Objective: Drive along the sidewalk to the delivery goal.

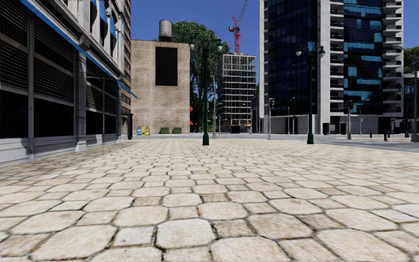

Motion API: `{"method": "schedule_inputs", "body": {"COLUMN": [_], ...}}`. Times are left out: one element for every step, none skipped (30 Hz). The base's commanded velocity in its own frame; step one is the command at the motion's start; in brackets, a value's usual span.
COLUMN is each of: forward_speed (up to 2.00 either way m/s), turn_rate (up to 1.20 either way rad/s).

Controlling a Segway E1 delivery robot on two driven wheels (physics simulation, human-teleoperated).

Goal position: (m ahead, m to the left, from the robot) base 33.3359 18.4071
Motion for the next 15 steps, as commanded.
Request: {"method": "schedule_inputs", "body": {"forward_speed": [2.0, 2.0, 2.0, 2.0, 2.0, 2.0, 2.0, 2.0, 2.0, 2.0, 2.0, 2.0, 2.0, 2.0, 2.0], "turn_rate": [0.0, 0.0, 0.0, 0.0, 0.0, 0.0, 0.0, 0.0, 0.0, 0.0, 0.0, 0.0, 0.0, 0.0, 0.0]}}
